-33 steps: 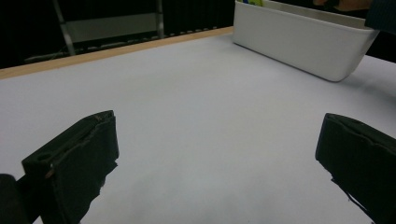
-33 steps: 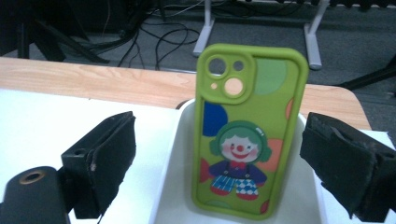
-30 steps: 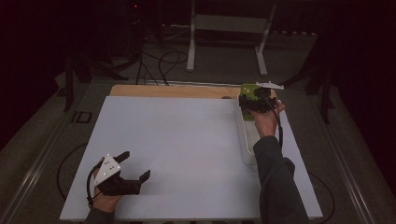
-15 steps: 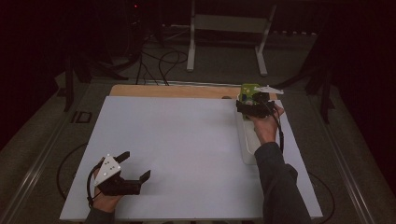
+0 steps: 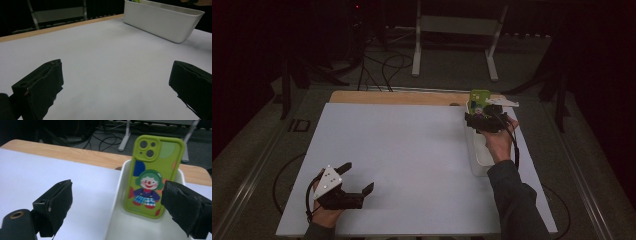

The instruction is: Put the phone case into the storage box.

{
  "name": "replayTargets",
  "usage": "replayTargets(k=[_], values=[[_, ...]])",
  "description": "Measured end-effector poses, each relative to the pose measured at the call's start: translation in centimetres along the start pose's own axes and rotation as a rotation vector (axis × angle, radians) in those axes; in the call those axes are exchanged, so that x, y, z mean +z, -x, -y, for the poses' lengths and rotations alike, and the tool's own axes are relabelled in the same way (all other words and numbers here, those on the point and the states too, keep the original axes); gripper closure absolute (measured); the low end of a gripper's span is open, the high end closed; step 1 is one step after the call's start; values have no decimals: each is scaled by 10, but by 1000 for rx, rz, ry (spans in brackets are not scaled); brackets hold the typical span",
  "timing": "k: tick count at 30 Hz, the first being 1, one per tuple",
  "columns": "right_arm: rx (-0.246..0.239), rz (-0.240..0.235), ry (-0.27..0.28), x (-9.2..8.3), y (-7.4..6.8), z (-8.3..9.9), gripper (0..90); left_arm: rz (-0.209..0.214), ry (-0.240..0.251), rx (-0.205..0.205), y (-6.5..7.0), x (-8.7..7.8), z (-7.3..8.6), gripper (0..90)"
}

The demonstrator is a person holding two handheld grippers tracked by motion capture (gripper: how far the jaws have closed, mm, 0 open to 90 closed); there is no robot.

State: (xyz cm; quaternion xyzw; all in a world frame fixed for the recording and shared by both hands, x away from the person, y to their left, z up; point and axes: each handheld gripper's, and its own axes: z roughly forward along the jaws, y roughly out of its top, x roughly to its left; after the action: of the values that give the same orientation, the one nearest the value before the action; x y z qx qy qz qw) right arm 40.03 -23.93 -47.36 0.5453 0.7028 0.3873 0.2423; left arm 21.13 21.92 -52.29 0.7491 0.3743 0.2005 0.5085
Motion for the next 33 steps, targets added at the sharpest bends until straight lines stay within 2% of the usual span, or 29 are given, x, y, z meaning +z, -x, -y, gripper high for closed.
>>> replayTargets(k=[6, 12, 26, 33], values=[[-17, -53, 15, -9, -6, 7, 95, 1, -5, 3, 0, 0, 0, 0], [-30, -83, 14, -15, -9, 17, 93, -1, -9, 6, 1, 1, 0, 0], [-36, -117, 42, -29, -12, 32, 91, -5, -14, 7, 1, 1, 0, 0], [-59, -142, 59, -40, -19, 36, 91, -7, -15, 6, 1, 1, 0, 0]])
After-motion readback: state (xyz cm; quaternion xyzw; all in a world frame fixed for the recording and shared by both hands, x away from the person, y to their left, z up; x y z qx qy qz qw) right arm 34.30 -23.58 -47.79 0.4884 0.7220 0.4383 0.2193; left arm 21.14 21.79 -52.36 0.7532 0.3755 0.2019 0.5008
